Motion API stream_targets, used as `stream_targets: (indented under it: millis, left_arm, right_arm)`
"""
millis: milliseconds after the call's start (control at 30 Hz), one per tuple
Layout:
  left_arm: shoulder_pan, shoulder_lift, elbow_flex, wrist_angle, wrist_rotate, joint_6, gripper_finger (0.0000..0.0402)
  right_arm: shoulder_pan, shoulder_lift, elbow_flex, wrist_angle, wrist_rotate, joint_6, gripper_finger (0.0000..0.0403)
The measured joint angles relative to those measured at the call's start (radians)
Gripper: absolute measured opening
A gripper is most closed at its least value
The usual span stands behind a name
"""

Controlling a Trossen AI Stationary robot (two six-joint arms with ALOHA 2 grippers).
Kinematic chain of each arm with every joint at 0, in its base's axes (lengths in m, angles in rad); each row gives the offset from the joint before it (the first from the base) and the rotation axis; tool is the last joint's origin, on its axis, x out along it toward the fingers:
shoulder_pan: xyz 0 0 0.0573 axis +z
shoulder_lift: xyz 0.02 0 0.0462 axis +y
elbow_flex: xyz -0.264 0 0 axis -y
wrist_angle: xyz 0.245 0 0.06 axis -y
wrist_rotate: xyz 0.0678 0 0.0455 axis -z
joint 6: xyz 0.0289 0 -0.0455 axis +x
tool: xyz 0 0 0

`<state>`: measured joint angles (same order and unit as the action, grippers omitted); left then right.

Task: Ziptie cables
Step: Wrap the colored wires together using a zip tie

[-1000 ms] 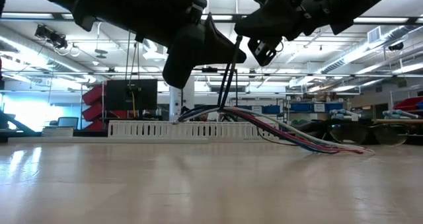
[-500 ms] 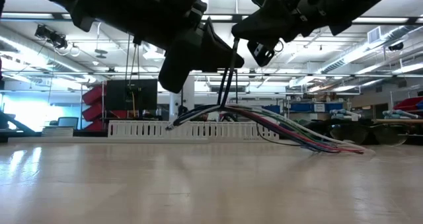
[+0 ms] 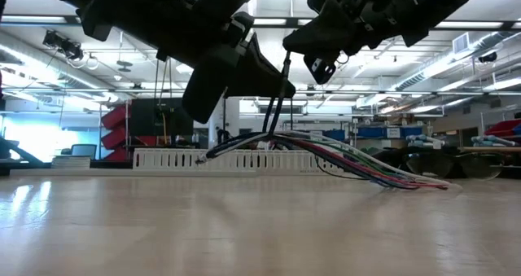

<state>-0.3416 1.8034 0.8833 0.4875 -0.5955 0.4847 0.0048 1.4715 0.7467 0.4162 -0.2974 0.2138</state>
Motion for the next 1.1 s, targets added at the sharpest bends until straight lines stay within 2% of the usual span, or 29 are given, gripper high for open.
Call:
stream_targets:
  millis: [500, 633, 767, 900, 1100]
  left_arm:
    - [0.000, 0.001, -0.001, -0.053, 0.001, -0.056, 0.0000]
    - [0.002, 0.002, -0.002, -0.016, -0.058, -0.058, 0.0000]
    - [0.002, 0.003, -0.002, -0.020, -0.066, -0.080, 0.0002]
    - [0.002, 0.003, -0.002, -0.060, -0.044, -0.135, 0.0021]
    - [-0.001, 0.003, -0.002, -0.072, 0.032, -0.176, 0.0081]
  right_arm:
    - [-0.040, 0.000, 0.000, 0.020, -0.064, -0.005, 0.0000]
    - [-0.019, -0.002, 0.000, 0.020, -0.062, 0.003, 0.0000]
    - [0.009, -0.002, 0.000, -0.002, -0.062, 0.018, 0.0000]
    - [0.032, -0.003, 0.000, -0.047, -0.032, 0.021, 0.0000]
    - [0.034, -0.003, 0.000, -0.078, -0.002, 0.021, 0.0000]
